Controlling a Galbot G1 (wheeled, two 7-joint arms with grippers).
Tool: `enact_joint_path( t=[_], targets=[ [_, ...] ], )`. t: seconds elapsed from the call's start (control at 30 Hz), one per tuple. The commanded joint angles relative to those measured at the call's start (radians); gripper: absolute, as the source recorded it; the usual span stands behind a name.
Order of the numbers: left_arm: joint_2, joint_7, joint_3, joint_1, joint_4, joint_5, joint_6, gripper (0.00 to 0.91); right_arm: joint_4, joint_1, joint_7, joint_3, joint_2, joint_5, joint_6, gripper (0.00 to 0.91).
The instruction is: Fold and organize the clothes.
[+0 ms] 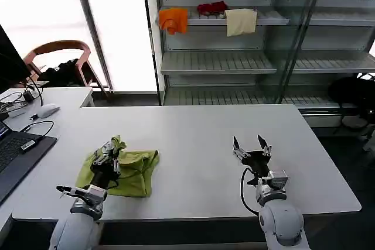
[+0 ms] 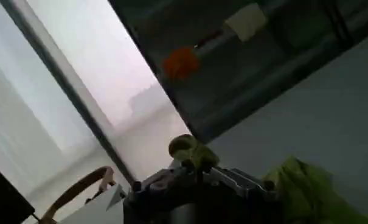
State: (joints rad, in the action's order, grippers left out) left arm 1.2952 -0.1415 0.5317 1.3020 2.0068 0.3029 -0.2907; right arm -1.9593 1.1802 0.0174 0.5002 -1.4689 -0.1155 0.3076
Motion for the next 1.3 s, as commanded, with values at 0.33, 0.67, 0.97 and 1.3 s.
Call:
enact_joint_path(
  t=[0.33, 0.67, 0.97, 1.3],
  targets=[
    [0.065, 0.007, -0.174, -0.024, -0.066, 0.111, -0.059, 0.907, -0.042, -0.012, 0.012, -0.019, 0.004, -0.018, 0.075, 0.907],
    [0.074, 0.013, -0.195, 0.012, -0.036, 0.108, -0.072, 0.907, -0.029, -0.016, 0.012, -0.035, -0.008, 0.009, 0.091, 0.907],
    [0.107, 0.059, -0.221, 0.014, -0.044, -0.001, -0.144, 0.907, -0.041, -0.004, 0.013, -0.040, -0.005, 0.064, 0.076, 0.907],
    [0.101, 0.136, -0.211, -0.018, -0.019, -0.415, -0.287, 0.907, -0.055, 0.000, 0.009, -0.045, -0.006, 0.084, 0.081, 0.907]
  ],
)
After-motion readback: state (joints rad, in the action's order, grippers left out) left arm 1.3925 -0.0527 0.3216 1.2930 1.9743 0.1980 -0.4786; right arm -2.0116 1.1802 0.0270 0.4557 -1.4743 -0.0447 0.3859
